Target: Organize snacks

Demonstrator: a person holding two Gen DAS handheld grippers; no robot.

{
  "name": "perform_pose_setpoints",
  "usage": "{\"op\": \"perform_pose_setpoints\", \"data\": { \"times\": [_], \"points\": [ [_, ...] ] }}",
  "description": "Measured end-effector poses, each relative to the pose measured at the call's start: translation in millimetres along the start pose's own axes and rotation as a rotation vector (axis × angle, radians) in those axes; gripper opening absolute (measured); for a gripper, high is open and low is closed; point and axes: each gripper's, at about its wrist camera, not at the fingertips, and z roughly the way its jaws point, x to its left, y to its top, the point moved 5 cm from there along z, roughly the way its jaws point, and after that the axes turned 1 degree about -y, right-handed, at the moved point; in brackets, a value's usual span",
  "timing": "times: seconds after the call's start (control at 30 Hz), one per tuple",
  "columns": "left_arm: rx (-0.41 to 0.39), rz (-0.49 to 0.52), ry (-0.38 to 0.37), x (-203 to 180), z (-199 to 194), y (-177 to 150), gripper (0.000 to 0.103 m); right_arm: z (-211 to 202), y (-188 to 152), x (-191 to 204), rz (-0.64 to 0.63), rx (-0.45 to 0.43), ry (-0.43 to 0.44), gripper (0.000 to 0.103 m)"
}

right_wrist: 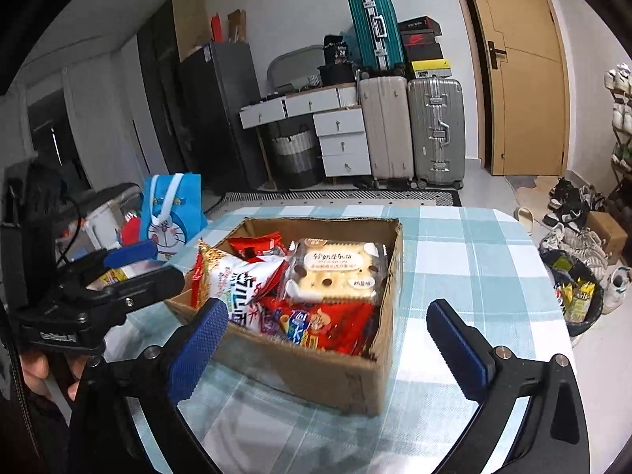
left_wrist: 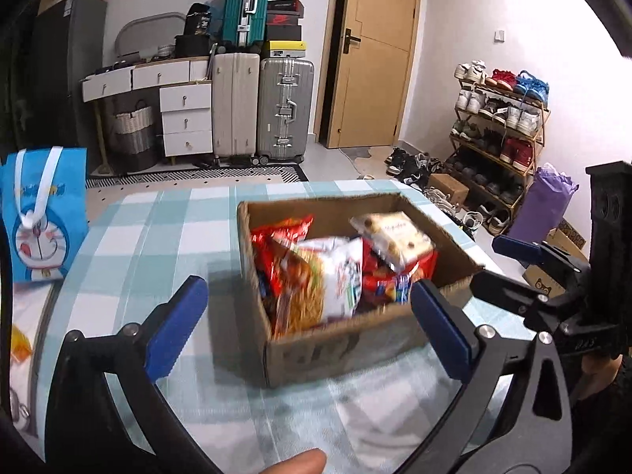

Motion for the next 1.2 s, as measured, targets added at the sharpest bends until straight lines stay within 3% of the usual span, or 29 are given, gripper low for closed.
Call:
{"op": "perform_pose_setpoints", "data": {
  "times": [0.3, 0.5, 0.77, 1.2],
  "points": [
    [-0.016, -0.041, 0.041, 12.0, -20.8, -42.1, 0.102, -22.1, -26.4, 11.7, -0.002, -0.054, 0.026, 0.102],
    [-0.090, -0.046, 0.063, 11.4, -36.4, -61.1, 0.102, -28.5, -42.4, 16.3, -0.023, -0.087, 0.016, 0.102],
    [-0.105, 0.006, 0.086, 1.7, -33.5, -71.9, 0.102, -34.0, -57.0, 20.1, -0.052, -0.132, 0.020, 0.102],
    [-0.117, -0.007, 0.094, 7.0, -23.2, -85.5, 0.102, -38.2, -61.7, 14.3, -0.055, -0.178, 0.001, 0.102]
  ]
}}
